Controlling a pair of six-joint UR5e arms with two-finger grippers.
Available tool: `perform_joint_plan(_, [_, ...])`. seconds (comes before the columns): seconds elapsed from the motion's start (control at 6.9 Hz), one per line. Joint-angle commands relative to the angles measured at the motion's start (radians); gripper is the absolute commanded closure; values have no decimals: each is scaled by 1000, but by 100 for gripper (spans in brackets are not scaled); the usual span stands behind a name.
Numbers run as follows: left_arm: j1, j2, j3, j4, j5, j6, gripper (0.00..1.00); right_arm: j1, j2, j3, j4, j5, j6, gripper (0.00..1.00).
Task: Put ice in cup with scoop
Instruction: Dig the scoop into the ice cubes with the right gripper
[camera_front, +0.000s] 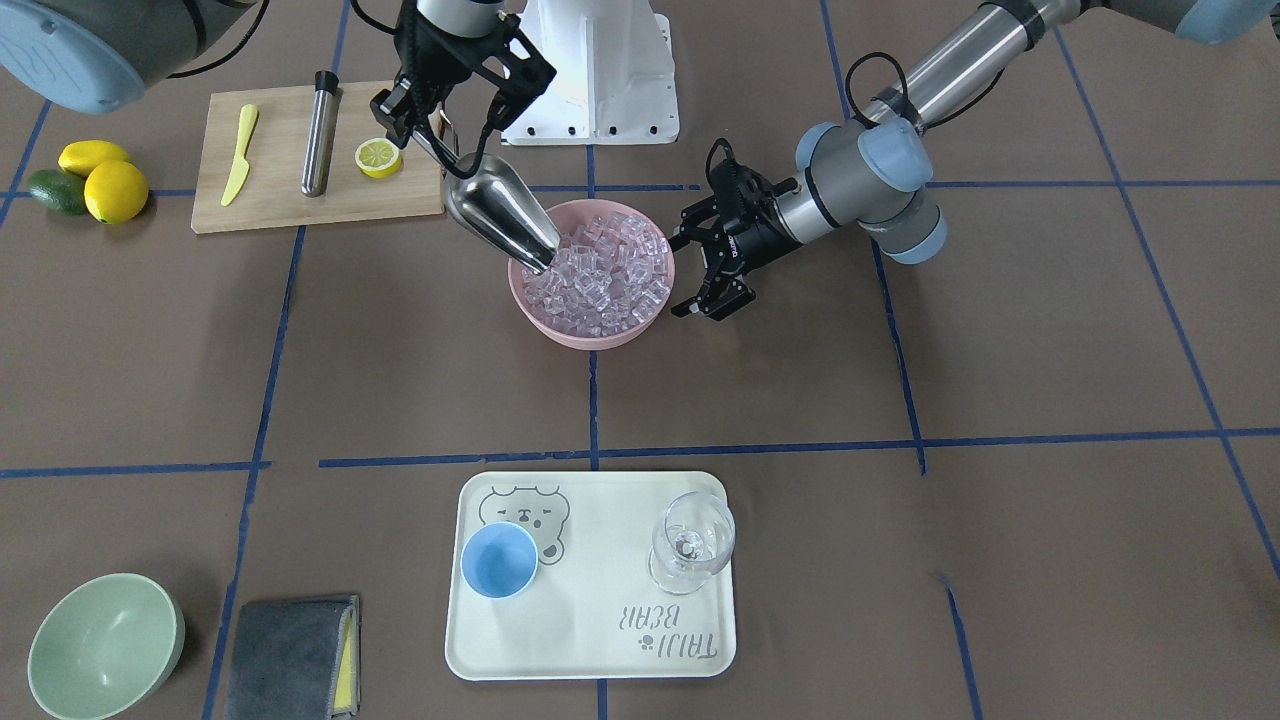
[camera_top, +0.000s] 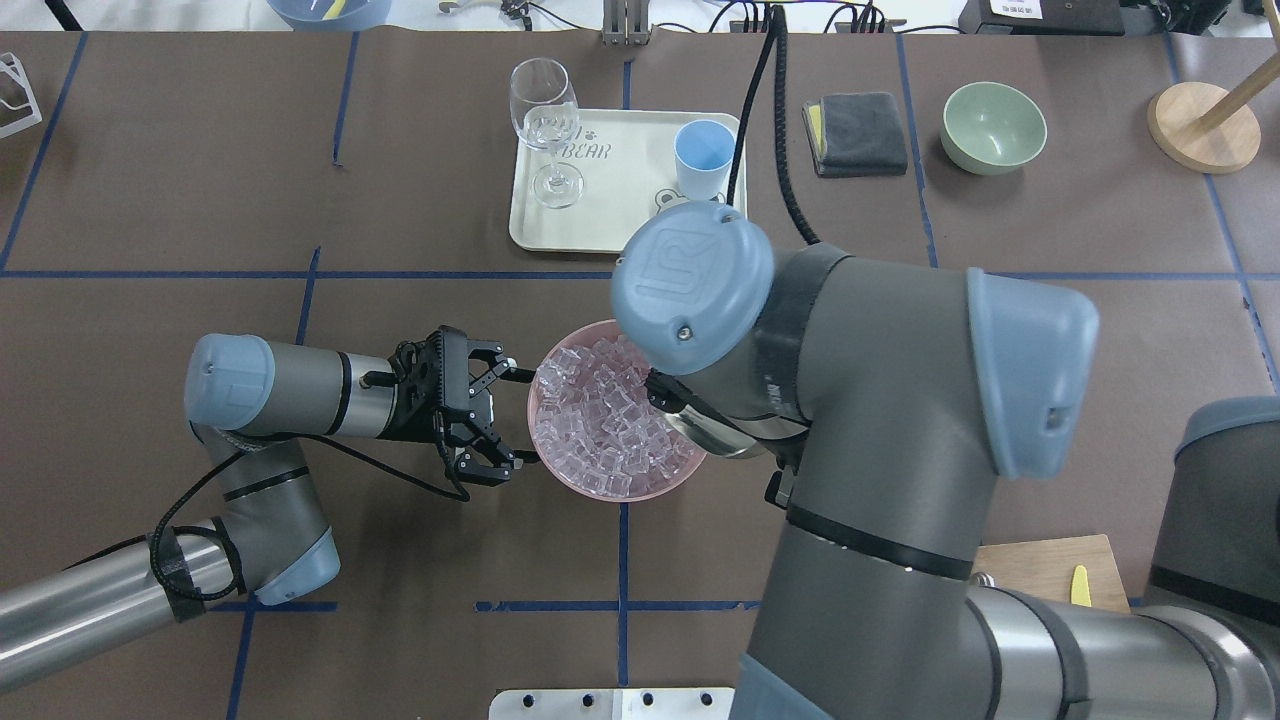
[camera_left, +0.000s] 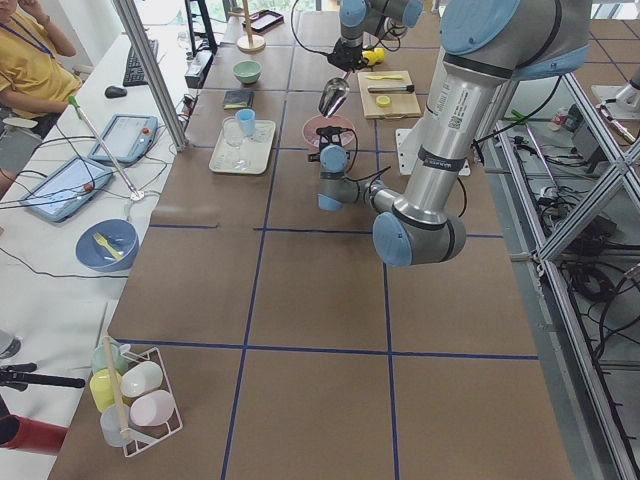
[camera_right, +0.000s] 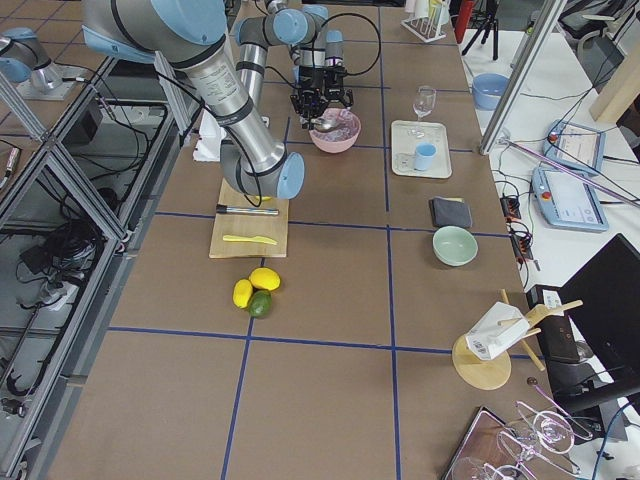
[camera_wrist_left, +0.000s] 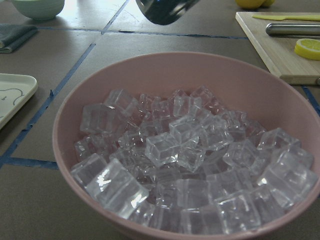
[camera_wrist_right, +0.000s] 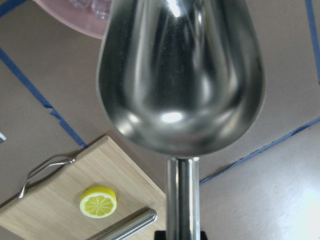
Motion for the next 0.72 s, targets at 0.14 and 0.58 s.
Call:
perform_joint_plan(0.14, [0,0,0,0,0,0,1,-36,68,-165,-45,8,0,100])
perform_joint_plan(0.58, [2,-2,0,0,0,0,1,-51,73,-178,-57,9,0,100])
